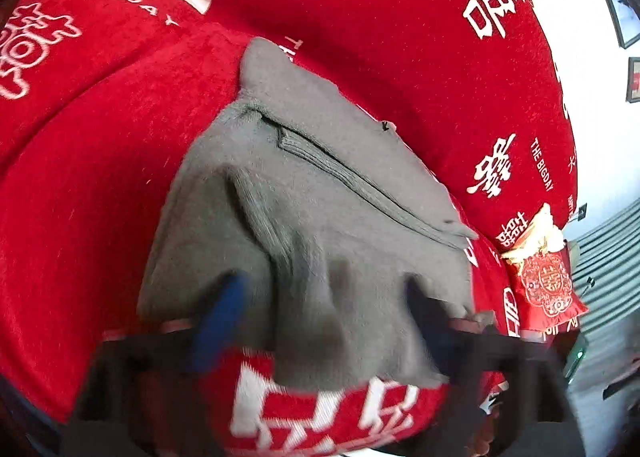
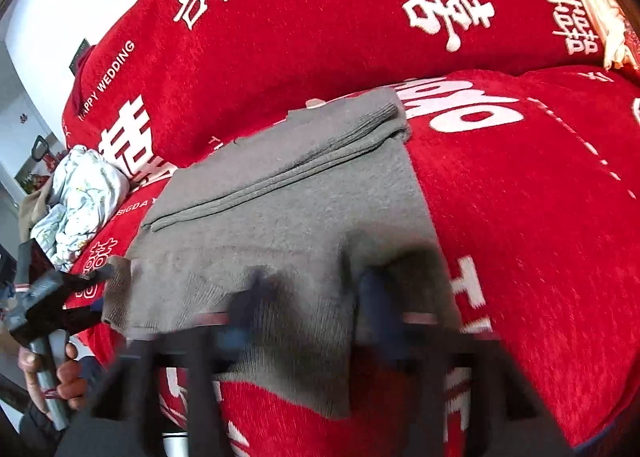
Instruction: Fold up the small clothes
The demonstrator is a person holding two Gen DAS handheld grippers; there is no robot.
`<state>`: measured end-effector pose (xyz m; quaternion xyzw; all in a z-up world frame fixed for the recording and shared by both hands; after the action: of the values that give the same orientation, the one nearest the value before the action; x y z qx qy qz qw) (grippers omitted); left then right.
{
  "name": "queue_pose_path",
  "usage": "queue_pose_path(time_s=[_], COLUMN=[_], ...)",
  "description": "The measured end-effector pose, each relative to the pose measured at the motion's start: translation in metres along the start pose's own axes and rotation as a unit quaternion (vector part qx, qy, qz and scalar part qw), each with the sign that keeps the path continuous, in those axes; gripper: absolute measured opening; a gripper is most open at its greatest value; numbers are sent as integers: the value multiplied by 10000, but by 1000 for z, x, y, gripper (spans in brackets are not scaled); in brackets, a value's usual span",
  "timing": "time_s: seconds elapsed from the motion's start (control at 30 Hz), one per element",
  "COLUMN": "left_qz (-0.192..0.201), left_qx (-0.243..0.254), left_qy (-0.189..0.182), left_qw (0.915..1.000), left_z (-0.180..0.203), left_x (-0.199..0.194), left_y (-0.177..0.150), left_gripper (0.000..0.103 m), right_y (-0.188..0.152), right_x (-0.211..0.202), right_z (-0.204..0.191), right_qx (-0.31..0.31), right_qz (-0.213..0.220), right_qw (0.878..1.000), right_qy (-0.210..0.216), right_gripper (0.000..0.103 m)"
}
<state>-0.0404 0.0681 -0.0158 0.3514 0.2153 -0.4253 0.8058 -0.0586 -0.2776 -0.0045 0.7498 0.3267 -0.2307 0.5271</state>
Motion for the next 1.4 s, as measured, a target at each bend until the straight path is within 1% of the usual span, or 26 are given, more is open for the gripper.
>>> queue_pose_path(time_s=[0.03, 0.07, 0.1, 0.2, 0.27, 0.33, 0.37, 0.4, 0.43, 0.47, 0.5, 0.53, 0.57, 0.6, 0.63, 0.67, 0.77, 0.9, 1.0, 1.1, 1.2, 1.27, 1.33, 1.4], left_qz=[138, 163, 100, -236, -266, -206, -216, -219, -201, -222, -284, -346, -410, -405, -346, -251, 139, 332, 504, 700, 758, 800, 849, 874], left_qx=[15, 65, 79, -114, -43, 5, 13, 27, 54, 131, 229, 313, 398, 438, 471, 526, 642, 683, 665, 743, 816, 871, 882, 851], left_qy=[-54, -139, -216, -371, -355, -368, -389, -371, -333, -305, -247, -181, -160, -151, -171, -206, -400, -428, -471, -399, -260, -157, -146, -98], left_qw=[9999, 9998, 9997, 9990, 9990, 9991, 9990, 9991, 9992, 9992, 9990, 9987, 9982, 9981, 9981, 9981, 9970, 9962, 9954, 9940, 9934, 9929, 9924, 9925], left_z=[3, 5, 6, 6, 11, 15, 18, 20, 21, 23, 24, 25, 25, 24, 23, 24, 31, 40, 47, 57, 65, 67, 68, 66], left_x=[-8, -12, -12, -1, 3, 5, 8, 11, 13, 15, 18, 21, 23, 21, 16, 8, -18, -30, -37, -42, -37, -34, -34, -34], left_y=[-1, -3, -6, -15, -19, -18, -17, -16, -15, -14, -15, -15, -16, -16, -16, -14, -7, 4, 16, 30, 41, 46, 51, 56], left_gripper=[96, 96, 96, 96, 96, 96, 95, 94, 82, 74, 53, 29, 23, 22, 14, 14, 14, 14, 14, 14, 14, 14, 12, 12], right_y=[-2, -5, -8, -21, -26, -30, -31, -32, -32, -33, -34, -35, -36, -36, -34, -32, -17, 11, 32, 53, 69, 74, 80, 85], right_x=[-6, -12, -15, -20, -20, -17, -13, -10, -4, 1, 6, 11, 14, 14, 10, 5, -17, -34, -39, -37, -32, -28, -23, -20], right_z=[-1, -2, -1, 1, 1, -1, -3, -4, -5, -6, -7, -9, -12, -14, -18, -22, -29, -33, -34, -39, -43, -45, -46, -46], right_qx=[-38, -87, -97, 45, 128, 172, 167, 162, 131, 95, 58, 37, 15, 0, -59, -131, -211, -43, 77, 111, 85, 61, 19, 30], right_qz=[95, 142, 128, -14, -95, -183, -246, -287, -357, -399, -448, -522, -613, -636, -590, -525, -138, 258, 462, 579, 599, 582, 572, 562], right_qw=[9999, 9999, 9999, 9998, 9995, 9989, 9985, 9984, 9982, 9982, 9981, 9977, 9967, 9963, 9961, 9960, 9957, 9943, 9935, 9940, 9945, 9951, 9961, 9965], right_qy=[-25, -19, -1, 176, 261, 395, 452, 465, 456, 439, 419, 434, 526, 580, 651, 706, 889, 1038, 1038, 923, 859, 796, 666, 616], right_gripper=[83, 83, 83, 83, 80, 73, 67, 56, 49, 40, 32, 25, 15, 14, 13, 12, 11, 10, 10, 10, 10, 10, 10, 10])
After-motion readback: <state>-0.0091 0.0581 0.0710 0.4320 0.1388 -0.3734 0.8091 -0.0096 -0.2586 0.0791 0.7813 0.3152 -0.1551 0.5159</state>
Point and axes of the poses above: each gripper's, at about its wrist camera, not at the fingertips, and x roughly the way its jaws point, z to its right, y to its top, the point moved 6 cm from there along x, roughly the way its jaws point, and after that the axes turned 2 degrees about -y, right-handed, at the moved point
